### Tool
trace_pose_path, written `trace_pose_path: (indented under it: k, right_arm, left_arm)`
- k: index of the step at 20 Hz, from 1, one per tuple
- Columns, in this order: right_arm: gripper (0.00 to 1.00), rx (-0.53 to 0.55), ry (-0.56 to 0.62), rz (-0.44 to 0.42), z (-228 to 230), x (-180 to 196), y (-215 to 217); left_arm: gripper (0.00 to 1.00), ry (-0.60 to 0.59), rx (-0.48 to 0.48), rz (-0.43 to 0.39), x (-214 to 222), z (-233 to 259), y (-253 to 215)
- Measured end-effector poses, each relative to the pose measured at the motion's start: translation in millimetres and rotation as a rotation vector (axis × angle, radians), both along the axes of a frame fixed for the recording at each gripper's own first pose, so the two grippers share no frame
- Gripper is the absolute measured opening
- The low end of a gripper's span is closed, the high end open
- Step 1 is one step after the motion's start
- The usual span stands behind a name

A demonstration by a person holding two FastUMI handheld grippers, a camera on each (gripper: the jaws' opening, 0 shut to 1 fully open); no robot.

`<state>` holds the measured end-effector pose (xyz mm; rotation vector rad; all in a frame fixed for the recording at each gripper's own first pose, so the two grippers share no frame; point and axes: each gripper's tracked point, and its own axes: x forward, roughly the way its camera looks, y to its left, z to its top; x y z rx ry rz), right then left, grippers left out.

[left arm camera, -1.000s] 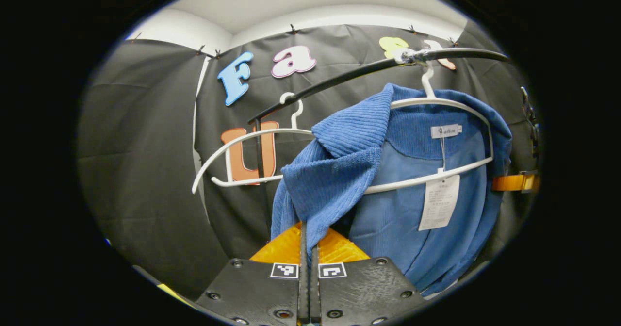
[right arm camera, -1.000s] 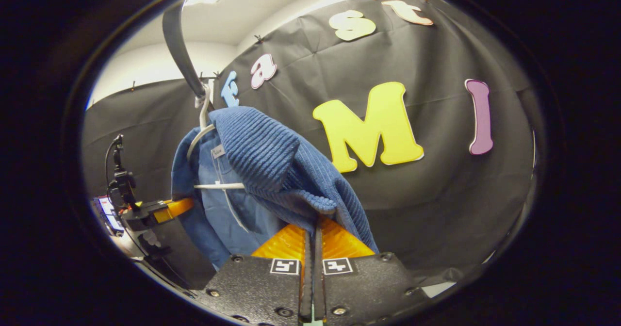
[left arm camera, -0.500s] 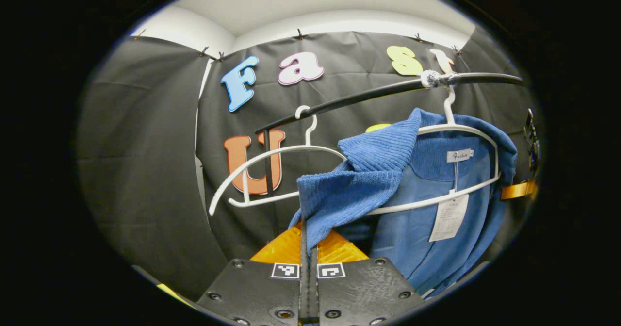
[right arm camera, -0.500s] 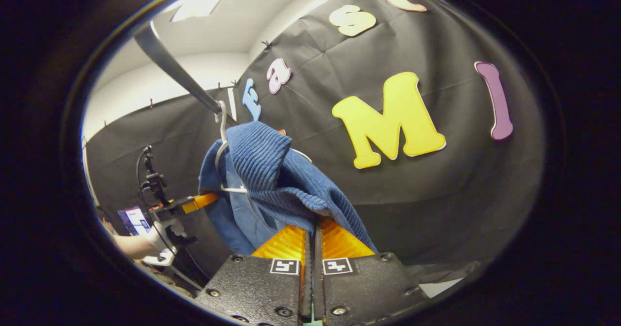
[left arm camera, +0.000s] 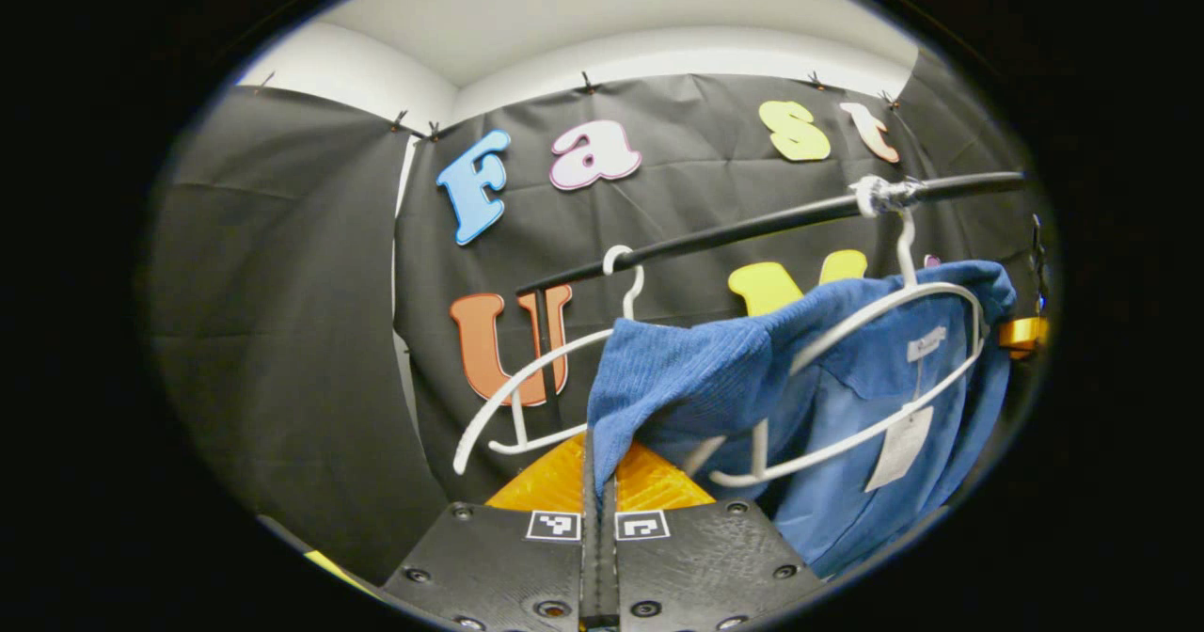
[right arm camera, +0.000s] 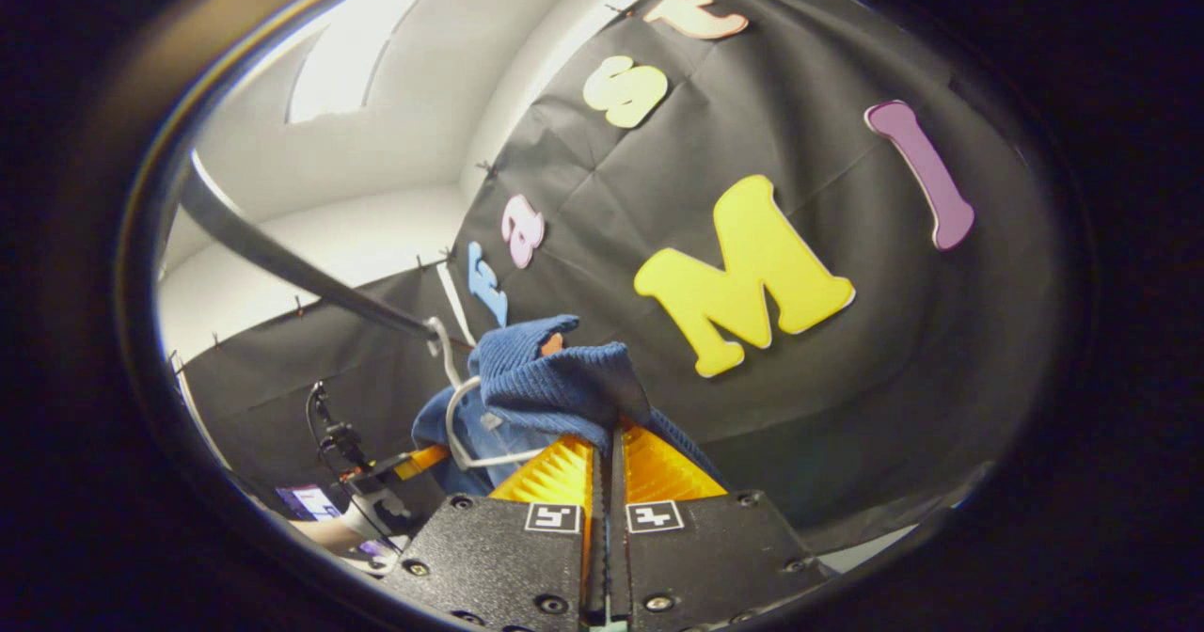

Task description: Grasp the clothes on the hanger with both hands and then place them into the laundry hamper below.

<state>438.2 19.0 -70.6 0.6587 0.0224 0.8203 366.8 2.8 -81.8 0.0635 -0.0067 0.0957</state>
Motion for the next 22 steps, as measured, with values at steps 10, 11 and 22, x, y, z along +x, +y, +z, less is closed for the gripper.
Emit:
trace_pose_path:
  k: [10,11,22]
  right_arm:
    - [0.05,0.029,0.129,-0.118,9.8,54.7,-7.3]
    - [0.04,0.025,0.147,-0.119,3.7,59.4,-6.5]
    - [0.05,-0.133,0.306,-0.125,-104.3,39.1,8.0]
  left_arm:
    - [0.00,0.095,-0.051,-0.042,38.8,-12.8,14.5]
    - [0.00,0.108,-0.061,-0.041,39.8,-17.7,13.3]
    - [0.00,0.261,-0.083,-0.043,4.1,-107.8,6.4]
